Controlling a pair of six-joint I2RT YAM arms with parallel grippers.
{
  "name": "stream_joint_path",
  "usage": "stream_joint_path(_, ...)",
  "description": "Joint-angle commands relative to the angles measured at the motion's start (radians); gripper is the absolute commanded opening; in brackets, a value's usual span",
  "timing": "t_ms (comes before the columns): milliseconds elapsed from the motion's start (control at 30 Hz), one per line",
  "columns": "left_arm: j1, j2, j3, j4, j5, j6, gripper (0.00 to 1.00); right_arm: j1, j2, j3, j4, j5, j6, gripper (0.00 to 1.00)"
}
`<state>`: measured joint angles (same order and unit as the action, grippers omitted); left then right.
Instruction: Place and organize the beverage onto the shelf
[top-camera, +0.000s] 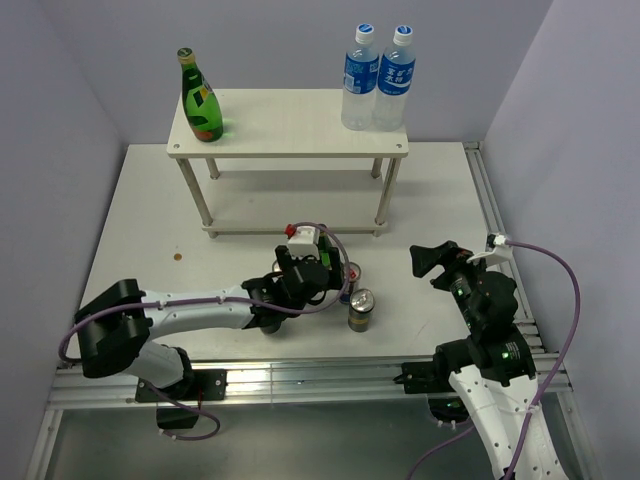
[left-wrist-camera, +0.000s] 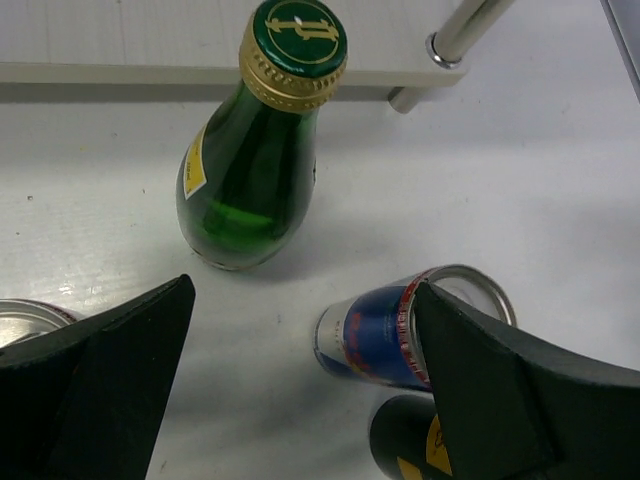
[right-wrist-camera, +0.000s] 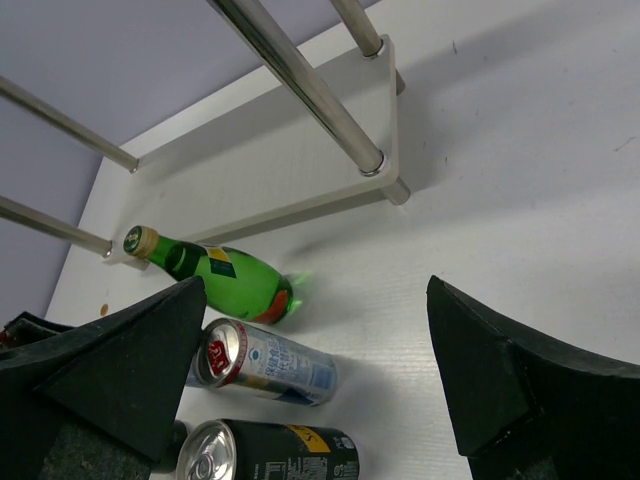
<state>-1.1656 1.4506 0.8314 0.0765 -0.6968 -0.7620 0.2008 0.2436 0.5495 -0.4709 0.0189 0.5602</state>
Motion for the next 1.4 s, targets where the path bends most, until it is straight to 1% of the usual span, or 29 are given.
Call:
stream_joint_path(0,-0.012,0.043,0.024,-0.001,-0.098,-0.056,0.99,0.009,-0.003,-0.003,0.034,0.010,-0.002,0.98)
stream_joint_path(200,-0.023,0.145,0.067,0.002,-0.164,-0.068,0.99,0.015,0.002,-0.003,0.032,0.010,-0.003,0.98)
stream_joint_path(333,-0.031,0.165,0.086,-0.021,-0.193,-0.086,0.99,0.015,0.006,-0.003,0.034,0.004,-0.005,0.98)
stream_joint_path(600,-0.066,0.031,0.064,-0.029,-0.198,-0.059,0.99,0.022,0.016,-0.010,0.044,0.009,-0.006,0.98)
stream_joint_path(733,-0.089,-0.042,0.049,-0.044,-0.253,-0.068,0.99,0.020,0.010,-0.013,0.046,0.006,-0.006,0.98)
stream_joint_path(800,-0.091,-0.056,0.035,-0.027,-0.256,-0.051,0.99,0.020,0.008,-0.011,0.046,0.006,-0.006,0.98)
stream_joint_path(933,-0.091,-0.042,0.061,-0.026,-0.282,-0.007,0.99,0.022,0.008,-0.011,0.044,0.006,-0.003,0.97)
stream_joint_path(1067,-0.071,0.010,0.094,-0.001,-0.267,0.023,0.99,0.023,0.000,-0.011,0.043,0.009,-0.003,0.98)
stream_joint_path(1200,-0.026,0.043,0.103,0.043,-0.248,0.055,0.99,0.031,0.000,-0.011,0.040,0.015,-0.002,0.98)
stream_joint_path(1367,0.029,0.079,0.103,0.132,-0.213,0.145,0.99,0.037,0.003,-0.013,0.041,0.016,0.000,0.97)
